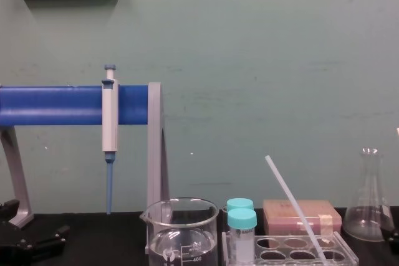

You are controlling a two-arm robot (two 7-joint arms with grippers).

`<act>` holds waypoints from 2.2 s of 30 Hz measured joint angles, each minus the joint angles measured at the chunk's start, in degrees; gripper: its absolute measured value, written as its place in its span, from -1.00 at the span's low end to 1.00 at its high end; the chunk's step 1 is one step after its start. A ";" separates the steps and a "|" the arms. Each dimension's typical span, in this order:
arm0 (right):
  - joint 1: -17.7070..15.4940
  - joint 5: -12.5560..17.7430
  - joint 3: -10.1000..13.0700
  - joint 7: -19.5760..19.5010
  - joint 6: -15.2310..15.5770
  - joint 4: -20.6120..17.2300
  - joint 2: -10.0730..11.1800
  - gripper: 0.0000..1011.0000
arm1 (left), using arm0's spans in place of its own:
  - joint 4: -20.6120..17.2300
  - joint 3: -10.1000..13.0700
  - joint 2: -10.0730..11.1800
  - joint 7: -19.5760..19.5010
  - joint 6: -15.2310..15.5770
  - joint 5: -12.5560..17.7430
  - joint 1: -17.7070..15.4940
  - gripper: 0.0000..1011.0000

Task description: Pick up the stirring rod with one hand, then place it down.

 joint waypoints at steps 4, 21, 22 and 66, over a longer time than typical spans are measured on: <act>0.00 0.00 0.00 0.00 0.00 0.00 0.00 0.98 | 0.00 0.00 0.00 0.01 0.00 0.00 0.00 0.98; 0.00 0.00 0.00 0.00 0.00 0.00 0.00 0.98 | 0.00 0.00 0.00 0.00 0.00 0.00 0.00 0.98; 0.00 0.00 0.00 0.00 0.00 0.00 0.00 0.98 | 0.00 0.00 0.00 0.01 0.00 0.00 0.00 0.98; 18.92 7.24 0.31 31.70 -11.11 19.18 -9.04 0.98 | 0.00 0.00 0.00 0.00 0.00 0.00 0.00 0.98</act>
